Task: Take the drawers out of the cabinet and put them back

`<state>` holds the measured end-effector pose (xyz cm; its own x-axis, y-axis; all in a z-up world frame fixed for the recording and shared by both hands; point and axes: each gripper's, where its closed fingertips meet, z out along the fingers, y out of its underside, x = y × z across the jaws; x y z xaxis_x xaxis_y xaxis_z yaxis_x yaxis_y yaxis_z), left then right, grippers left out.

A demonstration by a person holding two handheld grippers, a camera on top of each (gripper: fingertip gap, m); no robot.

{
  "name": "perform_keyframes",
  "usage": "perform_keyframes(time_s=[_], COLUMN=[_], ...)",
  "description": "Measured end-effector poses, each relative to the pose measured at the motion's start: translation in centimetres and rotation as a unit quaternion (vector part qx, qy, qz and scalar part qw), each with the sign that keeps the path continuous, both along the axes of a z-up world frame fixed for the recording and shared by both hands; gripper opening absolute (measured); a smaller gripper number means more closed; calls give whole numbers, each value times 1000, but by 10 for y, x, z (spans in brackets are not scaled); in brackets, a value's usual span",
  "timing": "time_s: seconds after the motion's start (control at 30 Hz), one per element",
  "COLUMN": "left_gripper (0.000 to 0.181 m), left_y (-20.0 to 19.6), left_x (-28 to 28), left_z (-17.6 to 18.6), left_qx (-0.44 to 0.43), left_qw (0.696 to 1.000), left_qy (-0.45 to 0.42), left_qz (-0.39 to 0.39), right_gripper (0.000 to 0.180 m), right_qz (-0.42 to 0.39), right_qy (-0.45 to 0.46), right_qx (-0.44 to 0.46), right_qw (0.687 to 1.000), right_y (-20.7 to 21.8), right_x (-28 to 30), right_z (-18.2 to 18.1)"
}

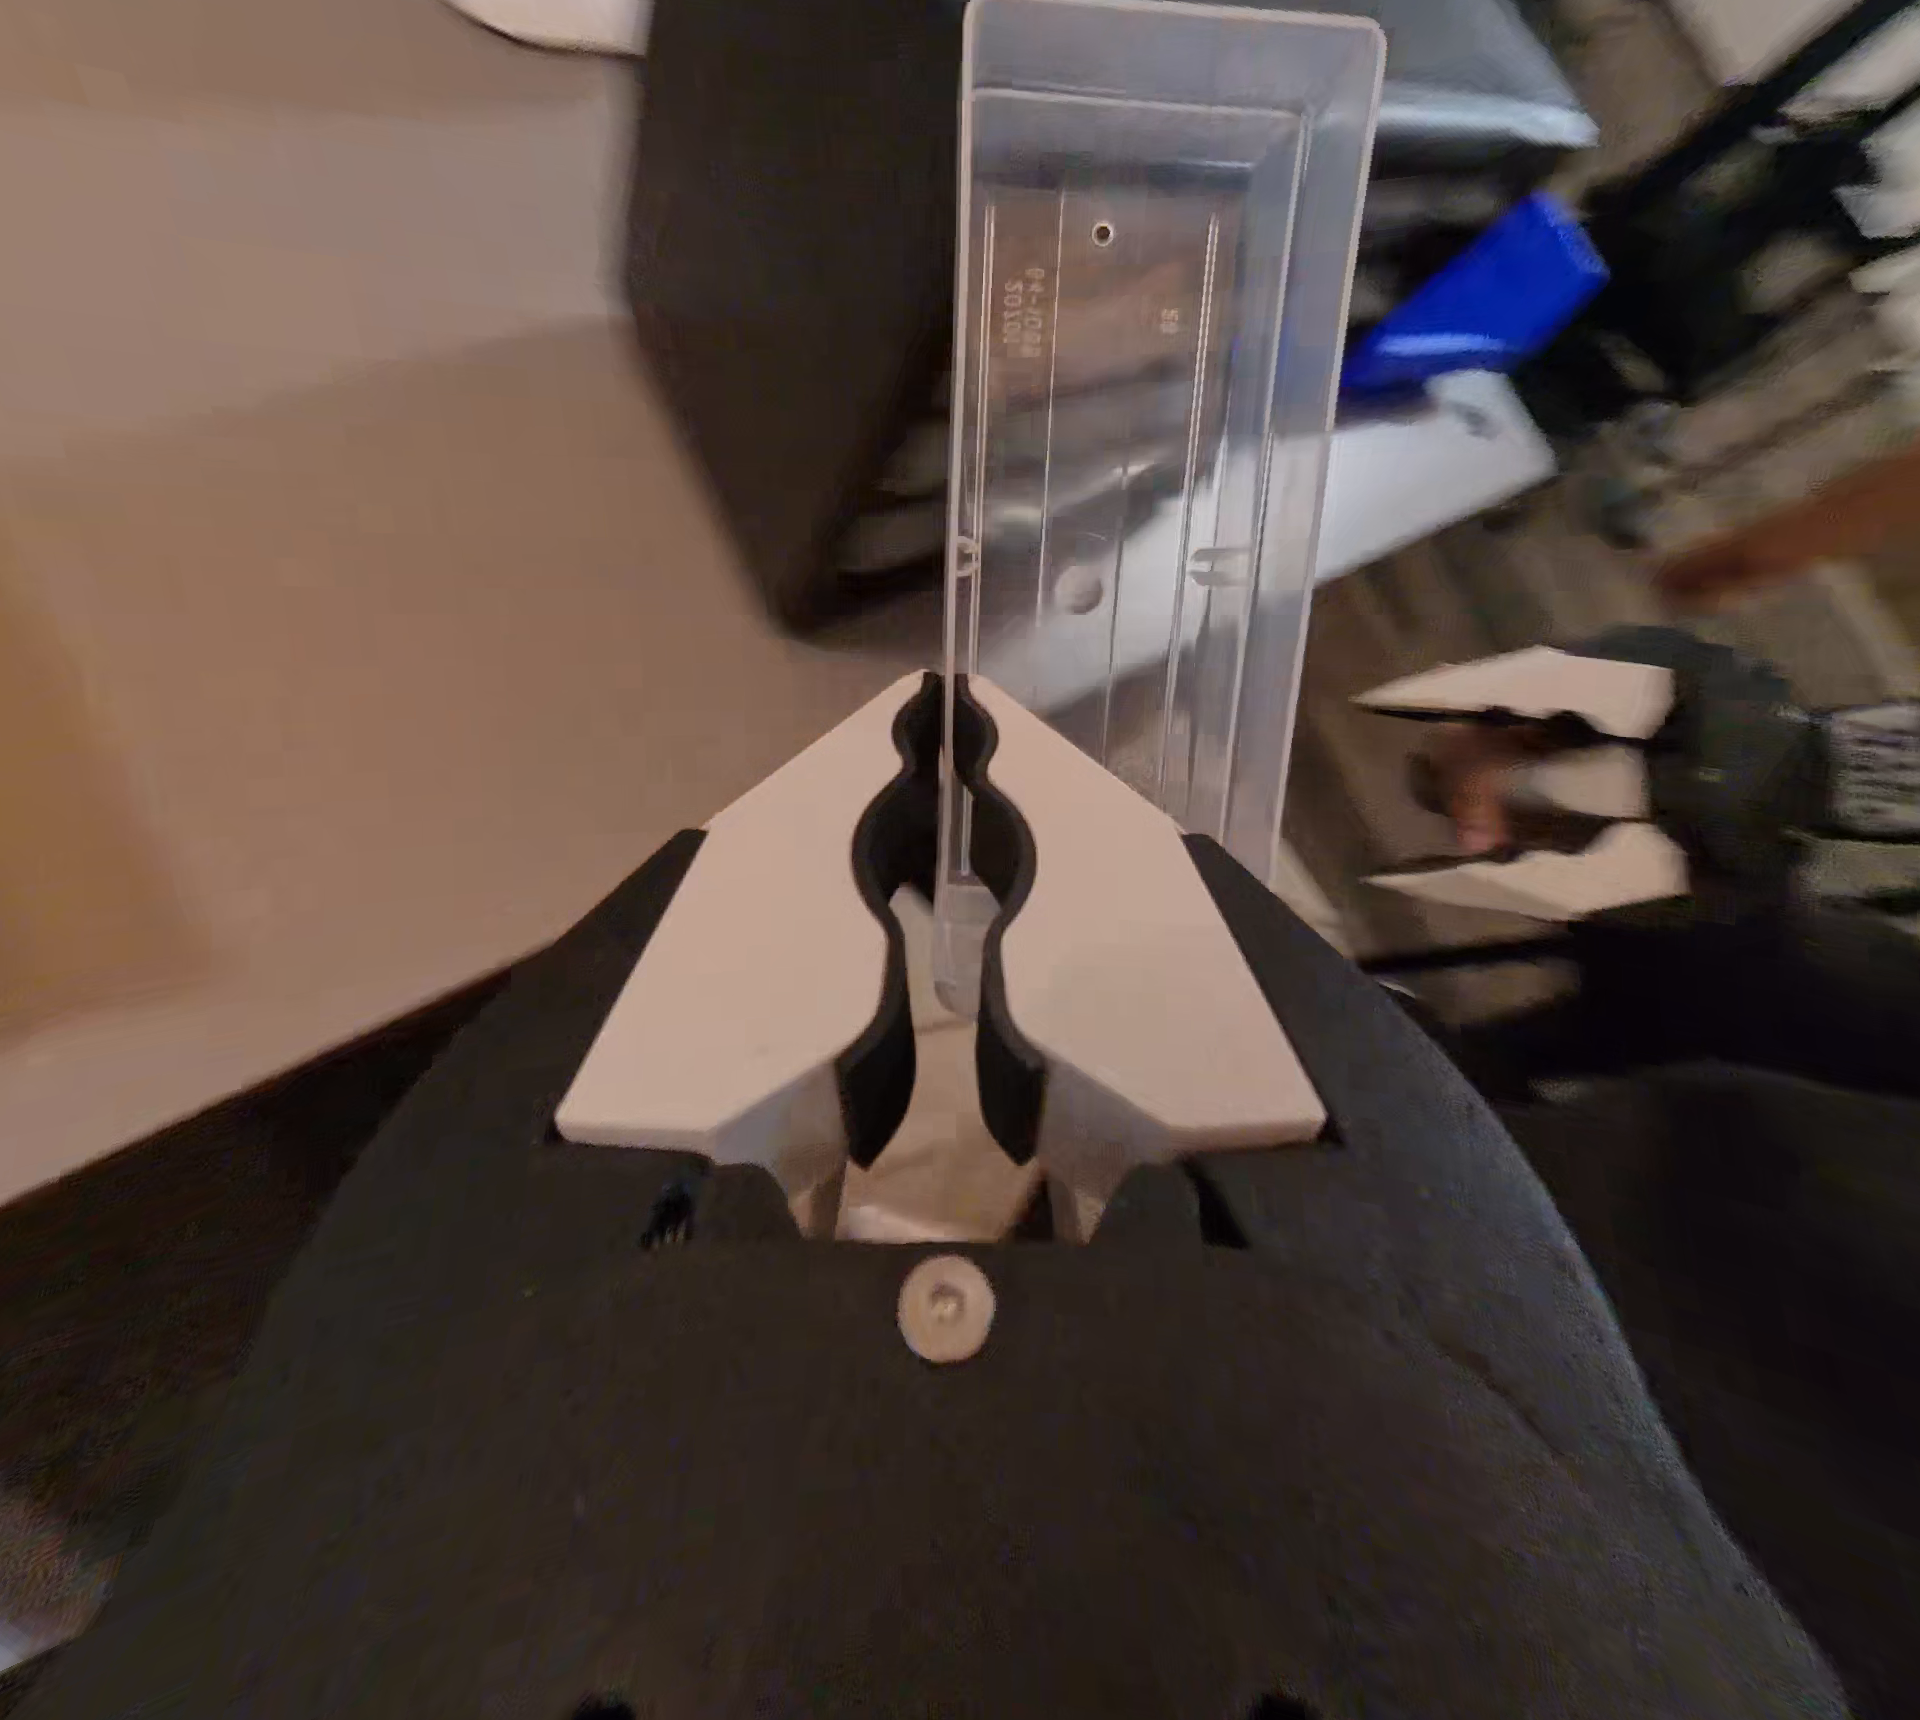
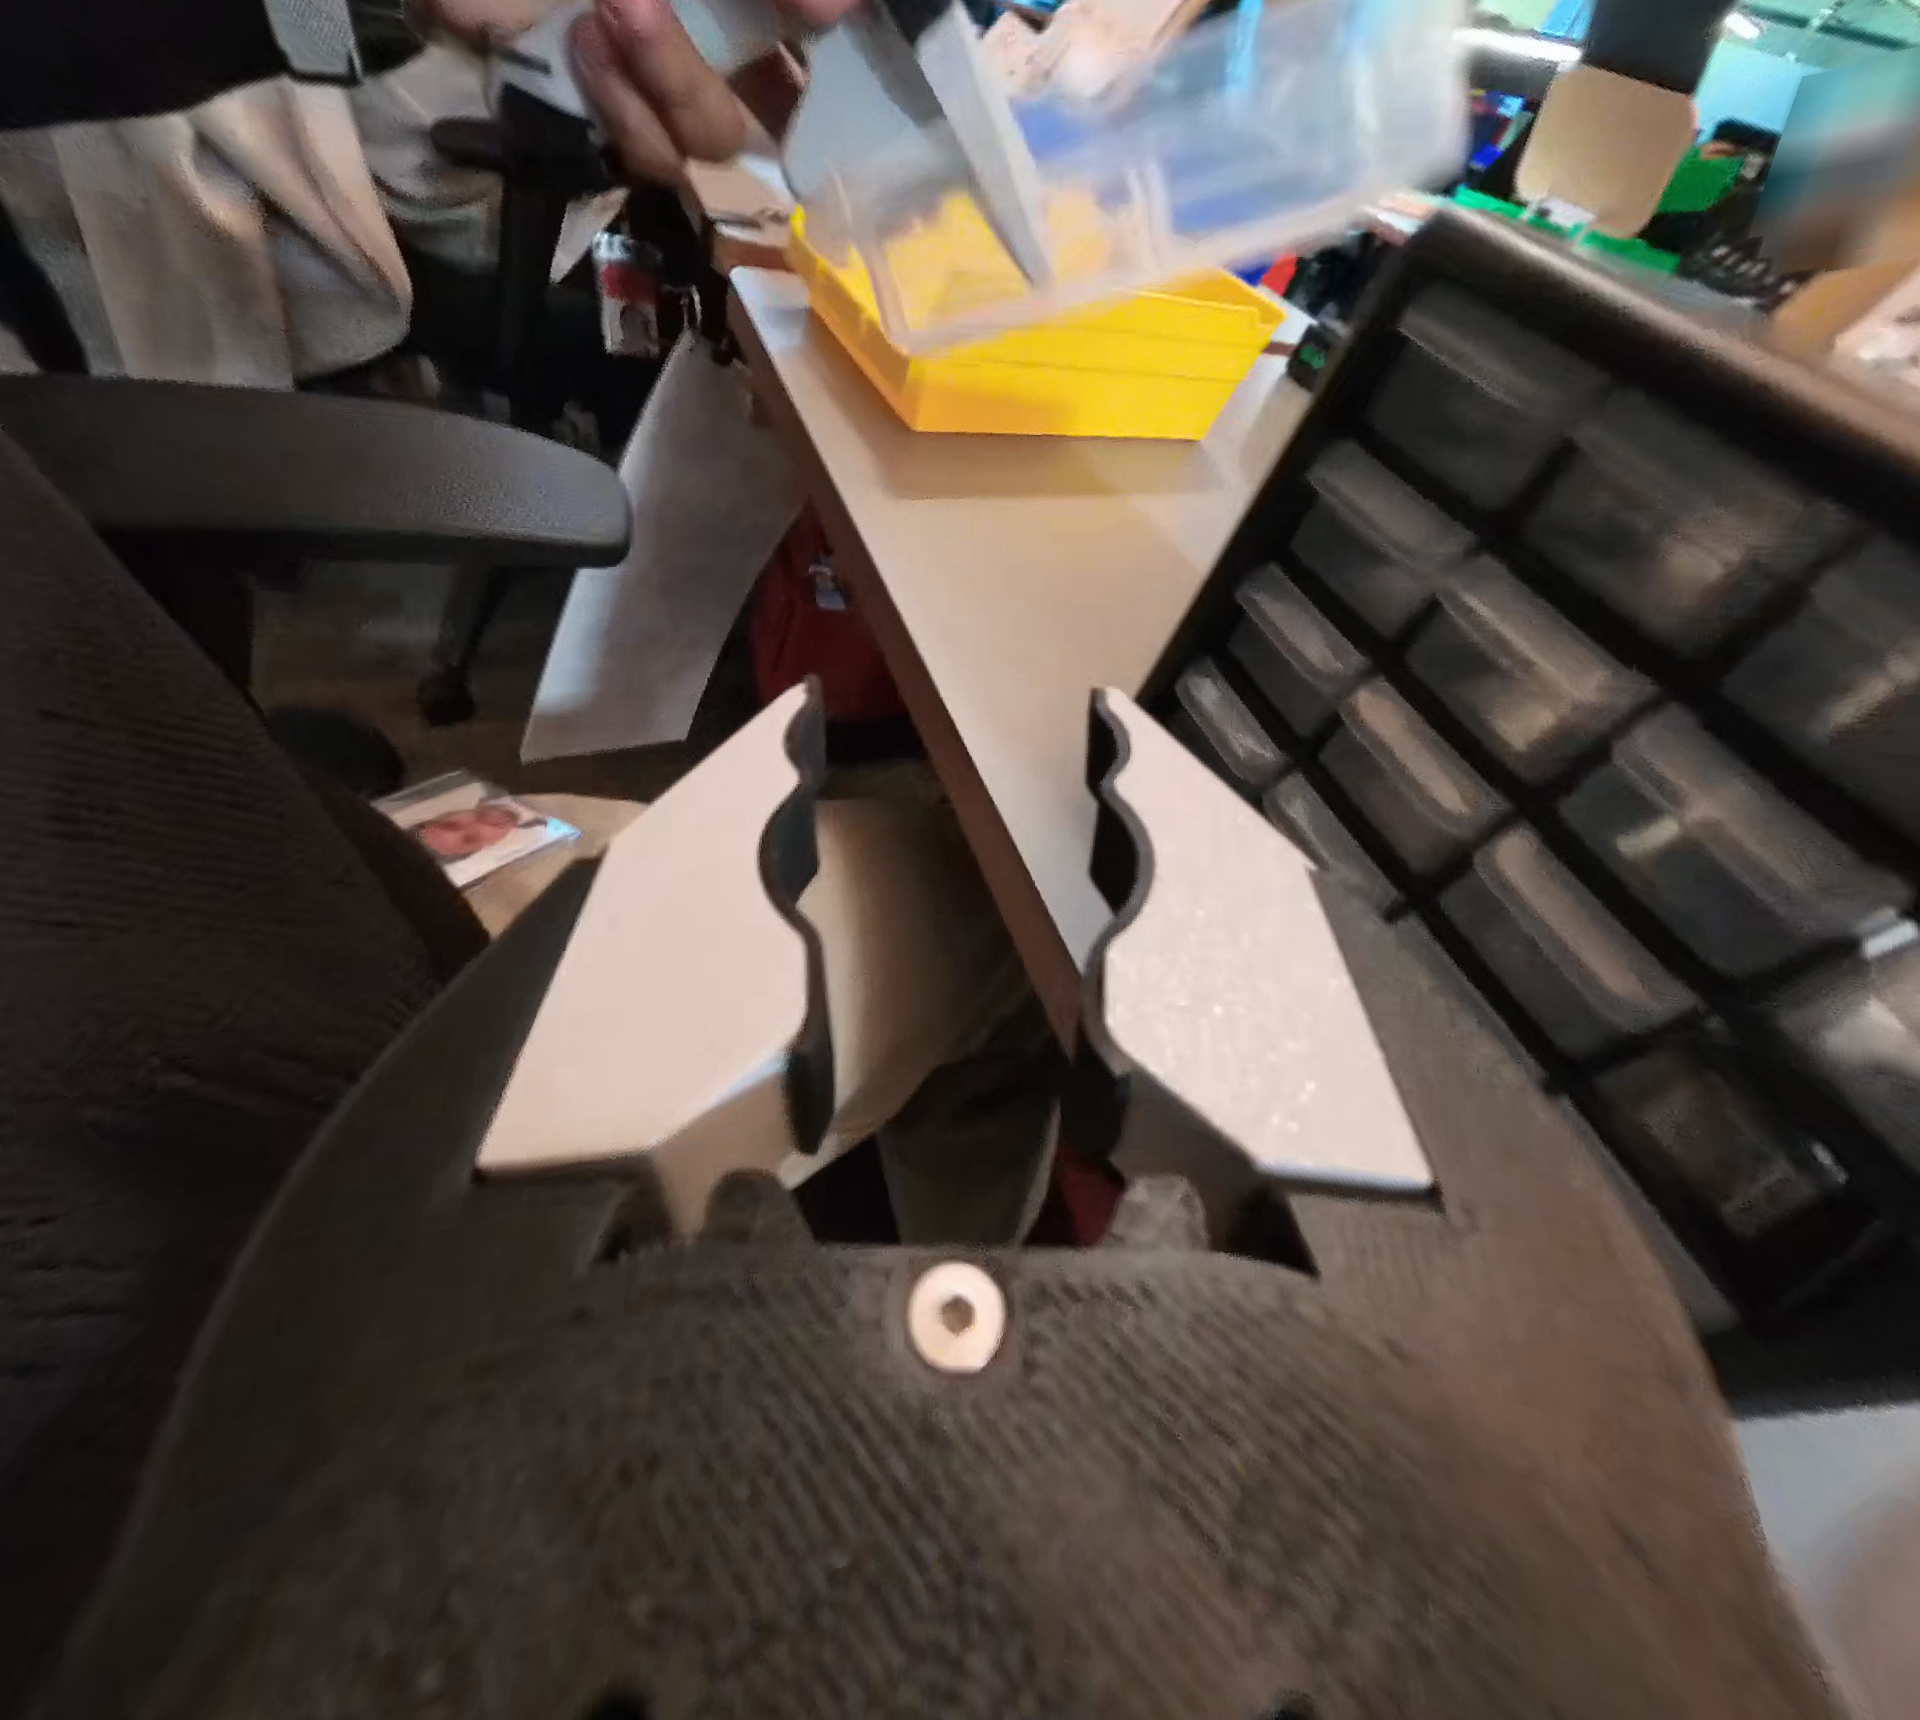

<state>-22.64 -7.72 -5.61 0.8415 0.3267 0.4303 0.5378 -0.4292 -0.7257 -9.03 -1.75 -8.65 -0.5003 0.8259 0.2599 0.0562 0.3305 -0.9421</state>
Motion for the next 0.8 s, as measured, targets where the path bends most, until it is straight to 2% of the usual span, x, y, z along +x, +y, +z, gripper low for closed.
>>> perform_keyframes(time_s=[0.07,0.2,0.23,0.27,0.37,0.47,0.63,0.7,0.8], left_gripper=[0,0,0,0,0,0,0,0,0], left_y=[26,67,76,85,106,124,143,147,148], left_x=[50,96,103,108,115,130,127,129,130], left_z=[-14,-56,-63,-71,-97,-108,-106,-110,-117], left_qx=[14,-1,1,-2,-29,-47,-57,-61,-64], left_qw=[998,997,997,998,997,994,989,987,987], left_qy=[-39,-26,-33,-27,35,38,86,92,88], left_qz=[-47,-67,-67,-63,-54,-92,-105,-113,-119], right_gripper=[56,46,38,38,47,57,40,21,18], right_qz=[19,39,12,-28,-78,-98,-143,-156,-152], right_qy=[2,9,-14,-48,-154,-234,-245,-233,-230], right_qx=[23,45,69,98,165,223,300,318,316], right_qw=[1000,998,997,994,971,941,911,906,908], right_y=[-18,-40,-35,-24,-8,5,29,36,39], right_x=[6,24,22,18,21,29,25,21,19], right_z=[8,26,19,7,-32,-72,-102,-103,-105])
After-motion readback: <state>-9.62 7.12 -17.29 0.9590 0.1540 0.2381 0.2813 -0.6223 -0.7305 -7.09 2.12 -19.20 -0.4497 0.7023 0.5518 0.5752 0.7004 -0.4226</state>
